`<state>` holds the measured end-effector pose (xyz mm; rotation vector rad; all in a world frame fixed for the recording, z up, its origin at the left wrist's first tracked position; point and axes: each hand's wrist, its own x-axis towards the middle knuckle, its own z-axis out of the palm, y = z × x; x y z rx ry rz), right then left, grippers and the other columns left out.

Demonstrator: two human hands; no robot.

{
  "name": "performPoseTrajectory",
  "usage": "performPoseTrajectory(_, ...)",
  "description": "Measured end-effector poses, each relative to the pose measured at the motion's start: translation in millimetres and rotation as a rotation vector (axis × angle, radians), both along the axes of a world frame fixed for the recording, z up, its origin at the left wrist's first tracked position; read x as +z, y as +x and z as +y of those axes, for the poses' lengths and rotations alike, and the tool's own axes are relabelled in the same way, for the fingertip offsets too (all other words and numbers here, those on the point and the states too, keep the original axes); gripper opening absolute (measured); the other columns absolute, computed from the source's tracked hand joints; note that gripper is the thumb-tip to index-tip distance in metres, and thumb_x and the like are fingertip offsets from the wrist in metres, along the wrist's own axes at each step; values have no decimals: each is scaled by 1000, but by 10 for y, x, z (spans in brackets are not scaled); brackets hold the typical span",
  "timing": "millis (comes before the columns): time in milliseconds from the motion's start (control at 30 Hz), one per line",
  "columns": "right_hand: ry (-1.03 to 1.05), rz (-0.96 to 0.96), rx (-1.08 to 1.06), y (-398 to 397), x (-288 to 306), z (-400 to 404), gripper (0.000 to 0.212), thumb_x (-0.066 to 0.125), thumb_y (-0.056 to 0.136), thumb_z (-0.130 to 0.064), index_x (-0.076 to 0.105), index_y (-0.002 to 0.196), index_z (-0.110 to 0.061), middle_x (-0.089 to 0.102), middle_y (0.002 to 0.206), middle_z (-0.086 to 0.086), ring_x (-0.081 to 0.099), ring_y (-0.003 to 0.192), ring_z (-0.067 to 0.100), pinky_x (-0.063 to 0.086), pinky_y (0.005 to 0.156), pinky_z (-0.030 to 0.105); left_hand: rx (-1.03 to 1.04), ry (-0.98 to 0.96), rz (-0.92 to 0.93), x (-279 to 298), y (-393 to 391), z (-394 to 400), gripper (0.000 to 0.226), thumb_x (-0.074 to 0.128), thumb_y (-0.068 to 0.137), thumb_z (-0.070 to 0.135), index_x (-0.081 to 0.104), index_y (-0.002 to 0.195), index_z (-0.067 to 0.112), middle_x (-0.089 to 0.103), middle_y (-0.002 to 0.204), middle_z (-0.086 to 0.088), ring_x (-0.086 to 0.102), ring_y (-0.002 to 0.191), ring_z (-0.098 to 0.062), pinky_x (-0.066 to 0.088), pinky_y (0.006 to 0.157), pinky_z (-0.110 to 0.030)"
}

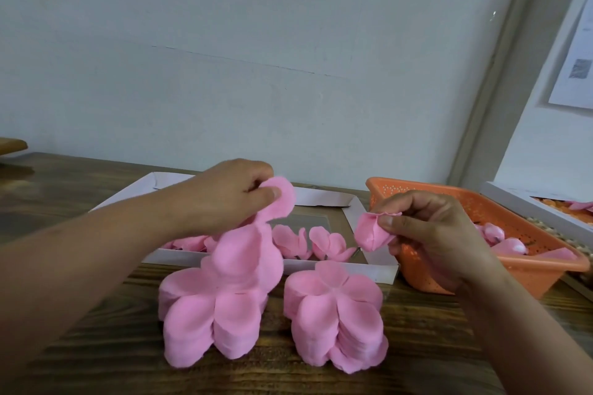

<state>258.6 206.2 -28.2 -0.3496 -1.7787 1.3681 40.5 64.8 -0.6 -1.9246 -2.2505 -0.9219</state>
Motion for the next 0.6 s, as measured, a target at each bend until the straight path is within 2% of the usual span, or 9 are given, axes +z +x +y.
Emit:
performPoseTrajectory(100, -14, 26, 21, 4, 20, -17, 8, 62, 61, 1, 68, 58, -4, 65, 57, 9, 57, 46, 14, 45, 41, 20, 223, 113, -210, -122, 56, 106, 30, 49, 96, 27, 47, 70, 12, 45, 60, 1, 37, 46, -7, 22, 41, -22)
performPoseTrajectory(233, 7, 90, 16, -6, 43, -48, 9, 63, 62, -2, 70, 60, -7, 66, 61, 11, 61, 56, 16, 46, 43, 20, 285, 248, -613, -332, 250, 256, 23, 49, 97, 26, 56, 82, 9, 53, 64, -2, 47, 56, -17, 32, 51, -25)
performPoseTrajectory(300, 12, 131, 18, -12, 48, -68, 9, 65, 62, -4, 71, 60, -11, 67, 67, 10, 63, 67, 23, 48, 48, 23, 317, 266, -694, -388, 357, 338, 28, 48, 97, 26, 50, 73, 11, 47, 62, -2, 43, 56, -19, 29, 51, -26)
performPoseTrajectory(367, 12, 149, 19, -25, 46, -91, 8, 66, 61, -7, 72, 61, -13, 69, 71, 9, 62, 67, 24, 49, 50, 25, 359, 286, -748, -422, 471, 414, 34, 48, 97, 26, 42, 66, 14, 41, 60, 0, 37, 52, -15, 24, 47, -27)
performPoseTrajectory(500, 75, 140, 8, -43, 37, -126, 11, 65, 64, -6, 72, 62, -14, 68, 64, 7, 61, 53, 16, 48, 46, 21, 317, 306, -1045, -449, 622, 484, 32, 48, 97, 26, 46, 69, 11, 40, 61, -1, 37, 53, -16, 25, 50, -25)
performPoseTrajectory(567, 108, 135, -6, -41, 40, -130, 16, 64, 68, -3, 73, 63, -16, 68, 60, 6, 62, 53, 14, 49, 47, 21, 255, 276, -1261, -466, 641, 471, 28, 49, 96, 24, 53, 83, 1, 45, 67, -6, 43, 60, -22, 34, 56, -26)
performPoseTrajectory(600, 122, 134, -18, -39, 42, -122, 21, 64, 71, 1, 73, 63, -17, 68, 60, 6, 63, 54, 14, 50, 48, 21, 187, 257, -1400, -466, 651, 459, 26, 49, 96, 22, 56, 90, -2, 51, 74, -10, 49, 67, -24, 41, 64, -29)
